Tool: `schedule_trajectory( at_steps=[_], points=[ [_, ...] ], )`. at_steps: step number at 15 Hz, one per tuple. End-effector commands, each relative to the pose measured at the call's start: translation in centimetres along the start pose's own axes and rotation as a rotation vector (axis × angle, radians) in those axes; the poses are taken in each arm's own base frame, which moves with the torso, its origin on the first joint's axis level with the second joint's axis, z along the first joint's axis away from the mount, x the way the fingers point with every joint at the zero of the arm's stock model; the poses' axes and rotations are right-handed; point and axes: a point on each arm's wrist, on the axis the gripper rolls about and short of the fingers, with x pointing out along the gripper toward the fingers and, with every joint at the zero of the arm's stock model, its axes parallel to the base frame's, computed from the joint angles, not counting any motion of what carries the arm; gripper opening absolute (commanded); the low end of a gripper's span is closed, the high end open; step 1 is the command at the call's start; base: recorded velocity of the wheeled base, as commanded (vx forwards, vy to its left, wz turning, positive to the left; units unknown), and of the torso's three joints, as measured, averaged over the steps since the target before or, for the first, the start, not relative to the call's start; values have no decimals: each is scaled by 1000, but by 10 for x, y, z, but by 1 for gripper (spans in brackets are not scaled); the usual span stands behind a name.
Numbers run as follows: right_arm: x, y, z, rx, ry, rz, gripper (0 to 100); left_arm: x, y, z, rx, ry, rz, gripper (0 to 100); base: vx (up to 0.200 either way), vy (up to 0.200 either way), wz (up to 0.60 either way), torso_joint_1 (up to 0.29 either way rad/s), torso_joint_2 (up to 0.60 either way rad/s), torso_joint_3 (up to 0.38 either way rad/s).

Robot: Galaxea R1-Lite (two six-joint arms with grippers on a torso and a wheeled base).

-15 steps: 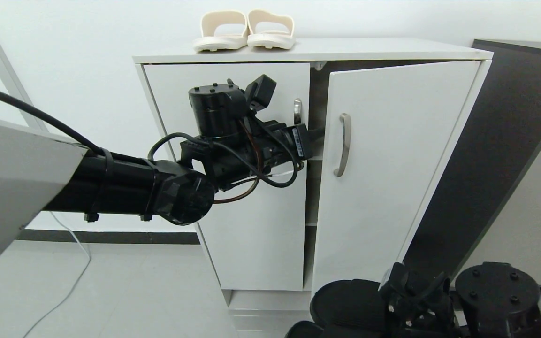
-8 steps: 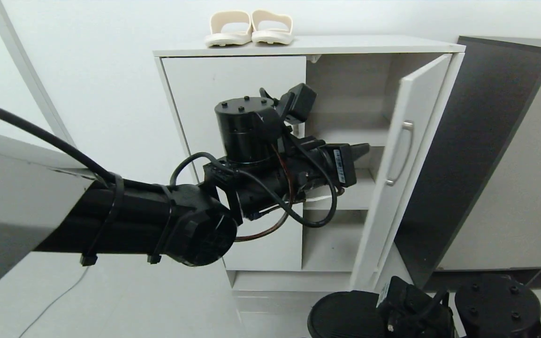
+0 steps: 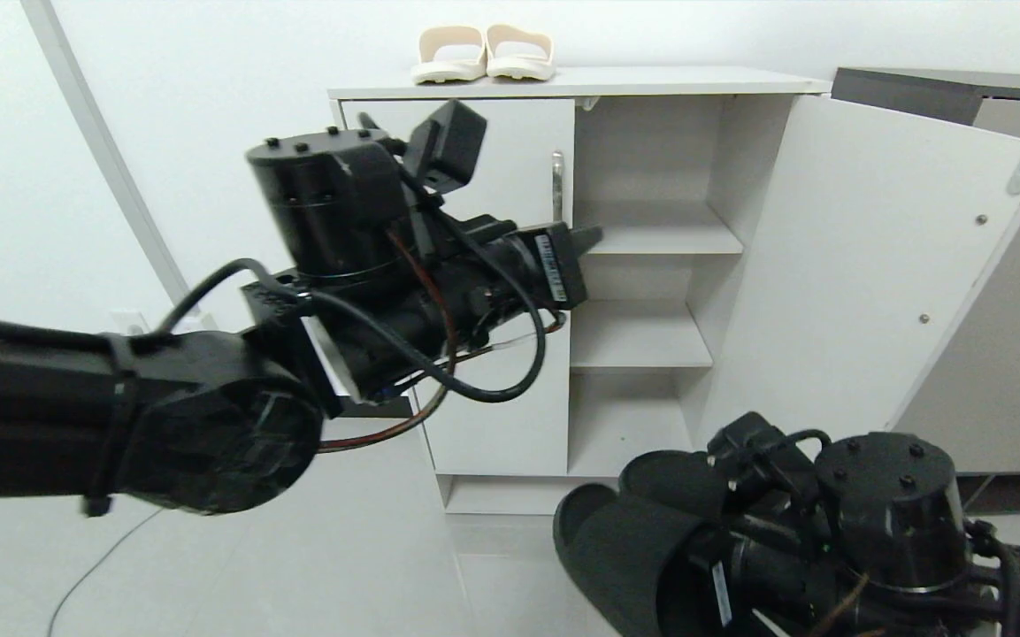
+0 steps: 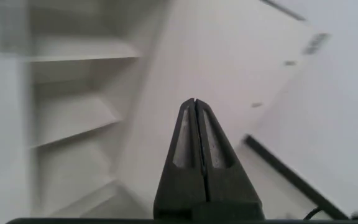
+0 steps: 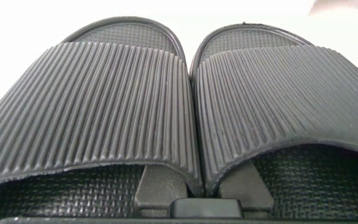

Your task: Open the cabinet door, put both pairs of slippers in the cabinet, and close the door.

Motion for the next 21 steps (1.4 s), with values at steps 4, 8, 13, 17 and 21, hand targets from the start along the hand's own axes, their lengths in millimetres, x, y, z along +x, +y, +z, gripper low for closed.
schedule_trajectory(
  at_steps=[4, 8, 13, 17, 21],
  points=[
    [37, -23, 5, 47, 0, -176, 0, -245, 4, 10, 222, 3, 694, 0, 0, 0, 0, 0, 0, 0],
    [42, -22, 3, 42, 4, -177, 0, -362, -18, -62, 249, 11, 1004, 0, 0, 0, 0, 0, 0, 0],
    [42, -22, 2, 40, 6, -193, 0, -378, -1, -140, 279, 36, 1049, 0, 0, 0, 0, 0, 0, 0],
    [42, -20, 2, 38, 3, -187, 0, -380, -8, -144, 332, -50, 1011, 0, 0, 0, 0, 0, 0, 0],
    [44, -13, 4, 34, -24, -176, 0, -375, -10, -149, 403, 60, 757, 0, 0, 0, 0, 0, 0, 0]
  ],
)
